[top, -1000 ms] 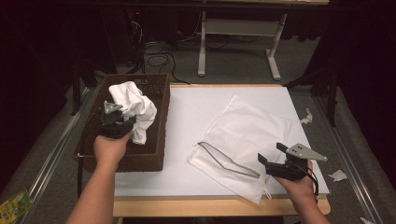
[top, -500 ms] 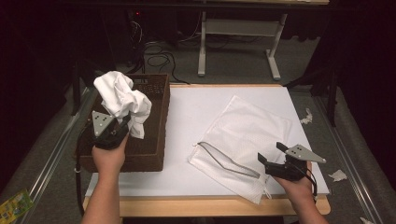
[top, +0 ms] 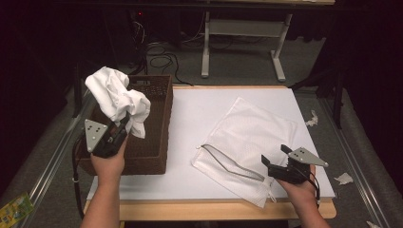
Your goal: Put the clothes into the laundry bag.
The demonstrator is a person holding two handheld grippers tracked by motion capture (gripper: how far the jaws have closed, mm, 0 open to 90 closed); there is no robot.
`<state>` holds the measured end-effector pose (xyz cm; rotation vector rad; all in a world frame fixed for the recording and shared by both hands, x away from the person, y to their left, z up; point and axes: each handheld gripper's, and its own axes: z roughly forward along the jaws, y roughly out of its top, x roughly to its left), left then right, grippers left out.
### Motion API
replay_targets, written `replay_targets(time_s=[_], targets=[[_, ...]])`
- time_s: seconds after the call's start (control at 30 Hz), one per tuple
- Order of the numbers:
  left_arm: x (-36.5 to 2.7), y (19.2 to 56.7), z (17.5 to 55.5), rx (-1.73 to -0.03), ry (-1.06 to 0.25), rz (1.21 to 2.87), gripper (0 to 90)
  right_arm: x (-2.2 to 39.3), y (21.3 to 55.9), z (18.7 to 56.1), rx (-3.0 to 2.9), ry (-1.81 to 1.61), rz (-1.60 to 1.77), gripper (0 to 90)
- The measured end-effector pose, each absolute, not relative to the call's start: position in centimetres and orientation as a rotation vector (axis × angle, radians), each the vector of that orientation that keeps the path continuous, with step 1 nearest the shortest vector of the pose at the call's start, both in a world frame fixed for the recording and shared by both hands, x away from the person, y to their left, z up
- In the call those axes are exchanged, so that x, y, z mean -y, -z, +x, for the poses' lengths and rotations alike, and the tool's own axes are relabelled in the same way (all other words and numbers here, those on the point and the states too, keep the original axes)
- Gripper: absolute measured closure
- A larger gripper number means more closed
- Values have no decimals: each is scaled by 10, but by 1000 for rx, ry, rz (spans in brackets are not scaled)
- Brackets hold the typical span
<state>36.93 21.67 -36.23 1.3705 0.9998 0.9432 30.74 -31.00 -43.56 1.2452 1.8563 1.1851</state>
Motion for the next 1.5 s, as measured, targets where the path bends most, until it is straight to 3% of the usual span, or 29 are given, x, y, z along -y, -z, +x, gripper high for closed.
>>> replay_targets(time_s=[0.7,0.97,1.5], targets=[[-186,335,339,-832,-882,1287,745,315,432,306,-1846,-1212,1232,156],[-161,332,330,-723,-856,1341,745,314,432,306,-1854,-1215,1230,157],[-114,340,314,-578,-677,1432,740,313,432,306,-1867,-1210,1225,158]])
